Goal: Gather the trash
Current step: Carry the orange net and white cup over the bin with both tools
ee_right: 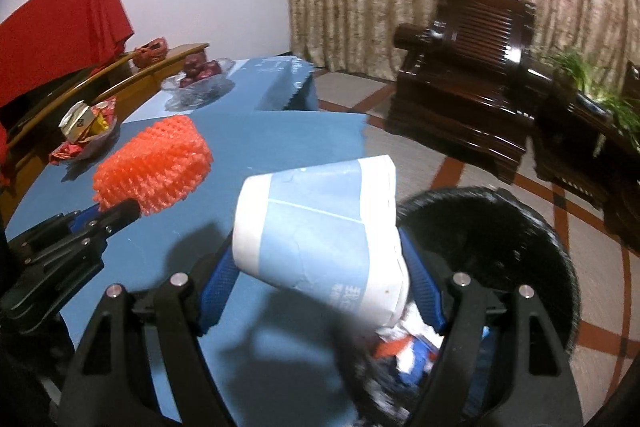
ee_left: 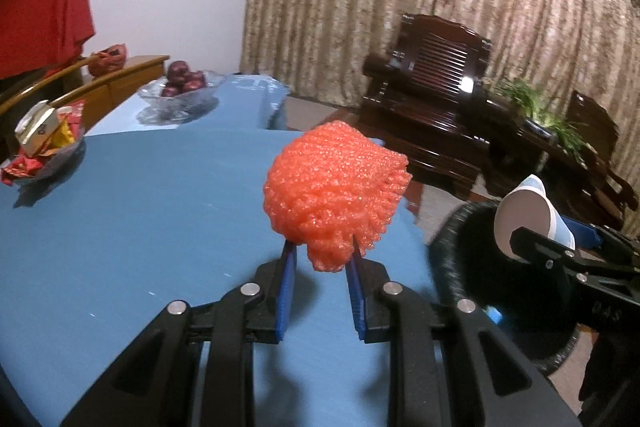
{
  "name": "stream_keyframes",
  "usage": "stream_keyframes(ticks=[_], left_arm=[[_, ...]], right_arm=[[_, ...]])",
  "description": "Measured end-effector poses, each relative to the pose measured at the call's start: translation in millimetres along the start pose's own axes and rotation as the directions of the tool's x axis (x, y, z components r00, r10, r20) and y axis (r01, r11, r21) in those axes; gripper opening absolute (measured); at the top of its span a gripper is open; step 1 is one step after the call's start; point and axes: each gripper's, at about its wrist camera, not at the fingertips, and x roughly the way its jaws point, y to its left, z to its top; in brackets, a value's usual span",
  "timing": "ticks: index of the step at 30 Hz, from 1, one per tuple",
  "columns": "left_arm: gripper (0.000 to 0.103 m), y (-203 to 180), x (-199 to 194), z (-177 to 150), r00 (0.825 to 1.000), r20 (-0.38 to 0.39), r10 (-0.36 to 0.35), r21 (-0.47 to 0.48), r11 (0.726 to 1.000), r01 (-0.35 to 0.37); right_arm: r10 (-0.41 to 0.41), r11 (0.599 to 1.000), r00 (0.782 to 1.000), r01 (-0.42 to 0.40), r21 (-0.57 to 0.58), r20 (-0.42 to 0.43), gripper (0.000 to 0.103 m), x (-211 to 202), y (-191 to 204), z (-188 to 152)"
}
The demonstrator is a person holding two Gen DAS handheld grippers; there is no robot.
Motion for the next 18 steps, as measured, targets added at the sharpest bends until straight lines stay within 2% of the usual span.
stream_keyframes(ticks=[8, 18], left_arm=[[0.024, -63, -5, -16, 0.997, -0.011, -0.076, 0.070, 0.995, 0.076], [0.024, -122, 6, -30, 0.987, -0.059, -0.152, 0.143, 0.977, 0.159]], right_arm=[[-0.087, 0.995, 0.996, 0.087, 0.047, 0.003, 0.073, -34, -54, -30], [-0.158, 0.982, 0.987, 0.160, 0.104, -0.030, 0.073, -48, -107, -61]])
